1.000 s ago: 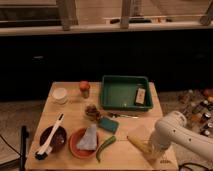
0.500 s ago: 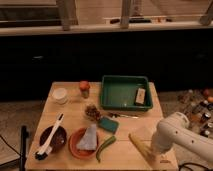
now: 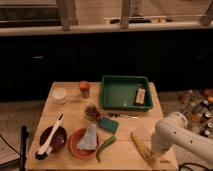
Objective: Place banana in tray
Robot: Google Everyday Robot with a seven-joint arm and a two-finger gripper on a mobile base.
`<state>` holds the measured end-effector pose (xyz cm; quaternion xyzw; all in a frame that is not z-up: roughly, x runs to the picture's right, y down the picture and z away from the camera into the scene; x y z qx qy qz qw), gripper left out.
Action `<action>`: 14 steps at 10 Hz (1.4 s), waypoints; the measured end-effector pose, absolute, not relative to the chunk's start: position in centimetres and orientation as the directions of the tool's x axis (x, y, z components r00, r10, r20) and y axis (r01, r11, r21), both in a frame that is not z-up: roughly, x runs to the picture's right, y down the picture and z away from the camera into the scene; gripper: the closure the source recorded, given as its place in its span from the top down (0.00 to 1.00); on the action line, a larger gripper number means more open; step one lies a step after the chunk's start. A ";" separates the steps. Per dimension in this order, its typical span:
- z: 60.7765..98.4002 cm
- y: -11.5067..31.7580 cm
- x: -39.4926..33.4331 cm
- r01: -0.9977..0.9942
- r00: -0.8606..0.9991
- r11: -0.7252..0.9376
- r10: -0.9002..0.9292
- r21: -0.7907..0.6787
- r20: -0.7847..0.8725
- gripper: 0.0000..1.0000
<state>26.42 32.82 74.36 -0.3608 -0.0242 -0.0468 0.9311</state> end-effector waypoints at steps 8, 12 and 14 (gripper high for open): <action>72.6 31.7 24.7 0.061 0.998 0.779 -0.027 -0.624 0.063 0.80; 72.6 31.7 22.9 0.024 0.997 0.785 0.024 -0.619 0.068 0.80; 73.2 31.7 21.4 0.028 0.997 0.781 0.024 -0.623 0.074 0.80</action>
